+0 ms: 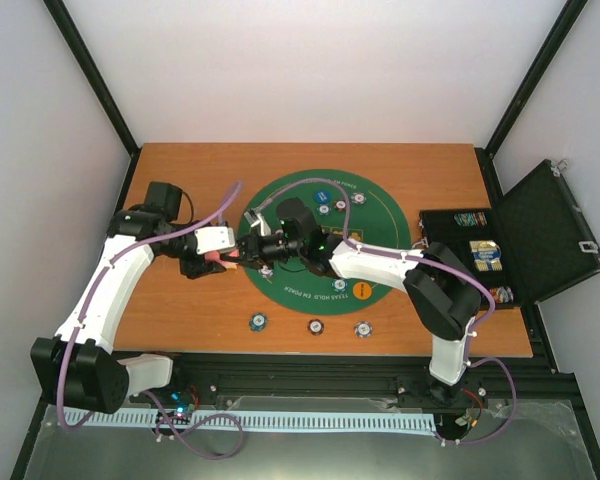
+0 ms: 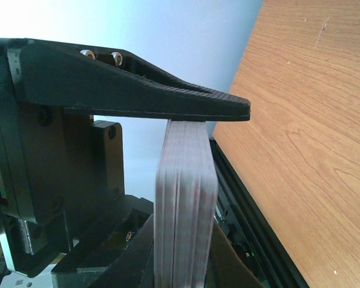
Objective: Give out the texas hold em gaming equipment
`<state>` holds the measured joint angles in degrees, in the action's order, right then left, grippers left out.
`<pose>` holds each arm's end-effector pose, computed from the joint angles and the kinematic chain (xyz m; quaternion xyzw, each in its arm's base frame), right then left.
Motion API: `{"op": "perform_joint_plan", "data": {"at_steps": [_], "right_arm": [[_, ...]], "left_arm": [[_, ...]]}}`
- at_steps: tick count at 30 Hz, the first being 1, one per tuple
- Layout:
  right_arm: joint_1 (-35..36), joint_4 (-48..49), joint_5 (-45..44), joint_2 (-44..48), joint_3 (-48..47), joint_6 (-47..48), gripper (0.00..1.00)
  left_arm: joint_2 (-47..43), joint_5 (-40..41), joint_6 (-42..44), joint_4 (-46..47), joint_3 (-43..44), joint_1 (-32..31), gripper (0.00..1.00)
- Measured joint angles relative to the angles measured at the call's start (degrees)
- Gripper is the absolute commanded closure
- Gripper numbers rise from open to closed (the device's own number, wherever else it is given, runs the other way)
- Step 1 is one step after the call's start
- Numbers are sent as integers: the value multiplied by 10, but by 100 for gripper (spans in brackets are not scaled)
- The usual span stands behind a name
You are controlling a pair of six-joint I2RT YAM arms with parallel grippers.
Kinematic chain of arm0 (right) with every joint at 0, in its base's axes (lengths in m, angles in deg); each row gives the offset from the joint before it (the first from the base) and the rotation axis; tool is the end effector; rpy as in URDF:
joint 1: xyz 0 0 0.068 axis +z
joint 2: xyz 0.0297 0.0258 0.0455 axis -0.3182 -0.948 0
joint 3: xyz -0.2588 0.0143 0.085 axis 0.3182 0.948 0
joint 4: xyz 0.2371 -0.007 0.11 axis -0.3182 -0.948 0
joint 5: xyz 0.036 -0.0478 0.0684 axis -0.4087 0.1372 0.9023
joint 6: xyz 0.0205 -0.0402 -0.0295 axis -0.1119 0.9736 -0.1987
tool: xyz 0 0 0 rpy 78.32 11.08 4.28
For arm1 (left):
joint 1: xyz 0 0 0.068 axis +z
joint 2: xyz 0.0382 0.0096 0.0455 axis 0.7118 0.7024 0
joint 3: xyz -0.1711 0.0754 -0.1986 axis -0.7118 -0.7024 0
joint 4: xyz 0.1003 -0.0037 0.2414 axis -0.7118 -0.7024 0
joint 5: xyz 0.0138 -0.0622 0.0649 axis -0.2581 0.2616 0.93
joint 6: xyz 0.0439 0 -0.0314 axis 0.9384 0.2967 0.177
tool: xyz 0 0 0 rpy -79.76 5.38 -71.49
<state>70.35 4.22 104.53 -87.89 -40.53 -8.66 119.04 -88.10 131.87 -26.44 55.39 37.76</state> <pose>0.2448 0.3496 0.2434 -0.1277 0.7721 0.6208 0.0462 0.2142 -0.0449 0.3051 0.6100 0.7368 -0.1100 0.2700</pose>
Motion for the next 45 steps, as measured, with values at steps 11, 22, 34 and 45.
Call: {"op": "perform_joint_plan", "data": {"at_steps": [11,22,34,45], "right_arm": [[3,-101,-30,-8,-33,52,48],[-1,-87,-14,-27,-35,43,41],[-6,-64,12,-52,-39,25,43],[-27,-123,24,-45,-43,82,56]], "left_arm": [[-3,5,0,0,-18,0,66],[-2,27,4,-3,-26,0,67],[4,41,9,-8,-34,0,68],[19,57,9,-14,-34,0,70]]}}
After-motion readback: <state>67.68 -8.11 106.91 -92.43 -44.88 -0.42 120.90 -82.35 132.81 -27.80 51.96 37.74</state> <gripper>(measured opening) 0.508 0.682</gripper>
